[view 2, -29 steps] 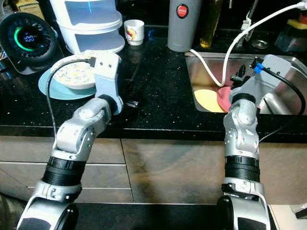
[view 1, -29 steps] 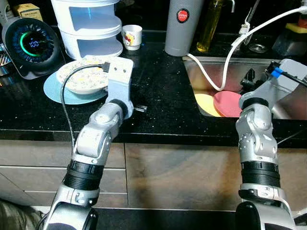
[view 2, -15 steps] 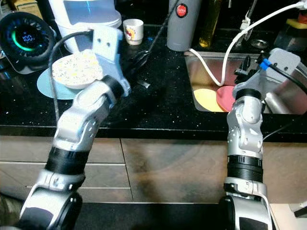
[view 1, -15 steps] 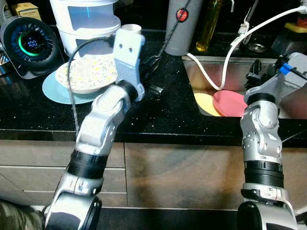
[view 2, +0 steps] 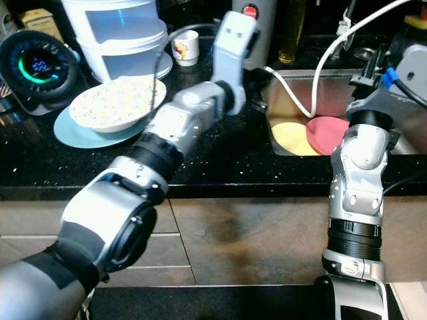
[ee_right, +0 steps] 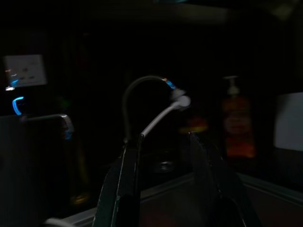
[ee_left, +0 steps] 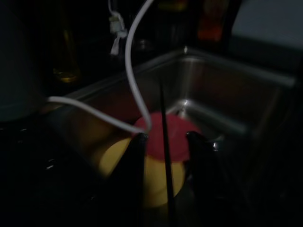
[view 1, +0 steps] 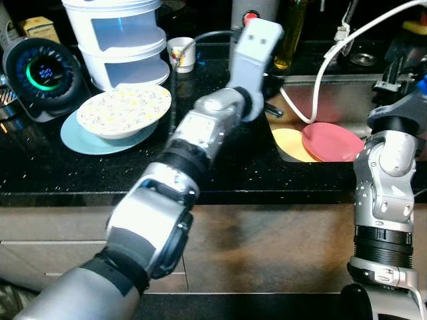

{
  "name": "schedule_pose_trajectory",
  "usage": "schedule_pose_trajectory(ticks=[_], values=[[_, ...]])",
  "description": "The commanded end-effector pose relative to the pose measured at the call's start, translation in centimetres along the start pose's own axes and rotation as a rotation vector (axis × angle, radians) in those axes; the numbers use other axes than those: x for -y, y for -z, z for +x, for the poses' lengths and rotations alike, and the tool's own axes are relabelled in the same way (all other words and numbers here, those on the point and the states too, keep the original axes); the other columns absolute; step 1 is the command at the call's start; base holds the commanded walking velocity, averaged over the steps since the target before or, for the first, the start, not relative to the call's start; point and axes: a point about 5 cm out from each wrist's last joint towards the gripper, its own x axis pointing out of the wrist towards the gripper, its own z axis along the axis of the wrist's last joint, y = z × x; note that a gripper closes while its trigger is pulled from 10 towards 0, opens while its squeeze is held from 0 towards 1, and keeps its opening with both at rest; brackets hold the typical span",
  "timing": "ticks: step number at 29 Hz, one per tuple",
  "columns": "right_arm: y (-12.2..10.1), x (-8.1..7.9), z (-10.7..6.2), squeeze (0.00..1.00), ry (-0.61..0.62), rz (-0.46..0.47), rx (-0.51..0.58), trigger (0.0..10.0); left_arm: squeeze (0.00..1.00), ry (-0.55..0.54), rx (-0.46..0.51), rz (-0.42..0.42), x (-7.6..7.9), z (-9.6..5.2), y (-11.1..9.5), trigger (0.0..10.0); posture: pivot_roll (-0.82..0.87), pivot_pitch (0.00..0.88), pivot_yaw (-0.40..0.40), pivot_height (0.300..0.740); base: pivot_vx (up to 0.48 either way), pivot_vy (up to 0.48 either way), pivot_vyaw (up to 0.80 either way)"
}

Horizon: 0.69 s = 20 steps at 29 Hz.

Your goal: Kitchen organization

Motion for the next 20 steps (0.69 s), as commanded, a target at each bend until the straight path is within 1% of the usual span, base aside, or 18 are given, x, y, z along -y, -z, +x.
schedule_pose_trajectory(ticks=[1, 2, 3, 4, 6, 7, 8, 9, 10, 11, 12, 13, 14, 15, 16, 18, 19, 20], values=[[-0.5, 0.3, -0.2, 0.00, 0.007, -0.011, 0.017, 10.0, 0.62, 0.020, 0.112, -0.054, 0.0, 0.1, -2.1, 10.0, -0.09, 0.007, 0.101, 0.740, 0.000, 0.000, 0.00], [-0.6, 0.5, -0.3, 0.00, 0.011, -0.014, 0.020, 10.0, 0.62, 0.035, 0.174, -0.093, -0.3, -0.1, -3.1, 10.0, -0.09, 0.007, 0.101, 0.740, 0.000, 0.000, 0.00], [-0.6, 0.9, -0.4, 0.00, 0.019, -0.015, 0.017, 10.0, 0.00, 0.027, 0.246, -0.076, -1.1, -0.6, -4.3, 10.0, -0.08, 0.012, 0.098, 0.740, 0.000, 0.000, 0.00], [-0.4, 1.0, -0.5, 0.00, 0.024, -0.018, 0.010, 10.0, 0.00, 0.016, 0.308, -0.044, -2.3, -1.4, -5.2, 10.0, -0.07, 0.015, 0.088, 0.740, 0.000, 0.000, 0.00], [-0.2, 1.1, -0.6, 0.00, 0.028, -0.017, -0.003, 10.0, 0.00, -0.010, 0.384, 0.006, -4.1, -2.7, -6.5, 10.0, -0.05, 0.021, 0.074, 0.740, 0.000, 0.000, 0.00], [-0.2, 1.1, -0.6, 0.00, 0.028, -0.017, -0.003, 10.0, 0.00, -0.010, 0.384, 0.006, -4.1, -2.7, -6.5, 10.0, -0.05, 0.021, 0.074, 0.740, 0.000, 0.000, 0.00], [-0.1, 1.0, -0.7, 0.00, 0.025, -0.016, -0.008, 10.0, 0.00, -0.032, 0.406, 0.037, -5.0, -3.3, -7.0, 10.0, -0.04, 0.025, 0.069, 0.740, 0.000, 0.000, 0.00], [0.1, 0.7, -0.7, 0.00, 0.017, -0.012, -0.016, 10.0, 0.00, -0.078, 0.403, 0.092, -6.0, -3.9, -7.4, 10.0, -0.04, 0.025, 0.069, 0.740, 0.000, 0.000, 0.00], [0.3, 0.2, -0.7, 0.00, -0.001, -0.005, -0.027, 10.0, 0.00, -0.185, 0.344, 0.170, -7.6, -4.9, -7.0, 10.0, -0.01, 0.029, 0.053, 0.740, 0.000, 0.000, 0.00], [0.3, 0.2, -0.7, 0.00, -0.001, -0.005, -0.027, 10.0, 0.00, -0.185, 0.344, 0.170, -7.6, -4.9, -7.0, 10.0, -0.01, 0.029, 0.053, 0.740, 0.000, 0.000, 0.00], [0.5, -0.2, -0.8, 0.00, -0.018, 0.001, -0.037, 10.0, 0.00, -0.281, 0.261, 0.283, -9.1, -5.8, -6.2, 10.0, -0.01, 0.033, 0.048, 0.740, 0.000, 0.000, 0.00], [0.7, -0.6, -0.8, 0.00, -0.035, 0.008, -0.047, 10.0, 0.00, -0.343, 0.145, 0.441, -10.5, -7.4, -4.9, 10.0, 0.01, 0.042, 0.028, 0.740, 0.000, 0.000, 0.00], [0.7, -0.6, -0.8, 0.00, -0.035, 0.008, -0.047, 10.0, 0.00, -0.343, 0.145, 0.441, -10.5, -7.4, -4.9, 10.0, 0.01, 0.042, 0.028, 0.740, 0.000, 0.000, 0.00], [1.0, -1.0, -0.9, 0.00, -0.056, 0.018, -0.062, 10.0, 0.00, -0.364, 0.027, 0.555, -12.2, -10.0, -3.6, 10.0, 0.04, 0.051, 0.013, 0.740, 0.000, 0.000, 0.00], [1.2, -1.3, -0.9, 0.00, -0.068, 0.025, -0.073, 10.0, 0.00, -0.357, -0.047, 0.619, -13.0, -11.8, -2.8, 10.0, 0.04, 0.051, 0.013, 0.740, 0.000, 0.000, 0.00], [1.7, -1.9, -1.0, 0.00, -0.096, 0.038, -0.096, 10.0, 0.00, -0.334, -0.159, 0.743, -14.2, -15.9, -2.6, 10.0, 0.08, 0.061, -0.004, 0.740, 0.000, 0.000, 0.00], [1.7, -1.9, -1.0, 0.00, -0.096, 0.038, -0.096, 10.0, 0.00, -0.334, -0.159, 0.743, -14.2, -15.9, -2.6, 10.0, 0.08, 0.061, -0.004, 0.740, 0.000, 0.000, 0.00], [1.8, -2.2, -1.0, 0.00, -0.106, 0.044, -0.104, 10.0, 0.00, -0.319, -0.203, 0.824, -14.2, -17.3, -2.6, 10.0, 0.10, 0.064, -0.010, 0.740, 0.000, 0.000, 0.00]])
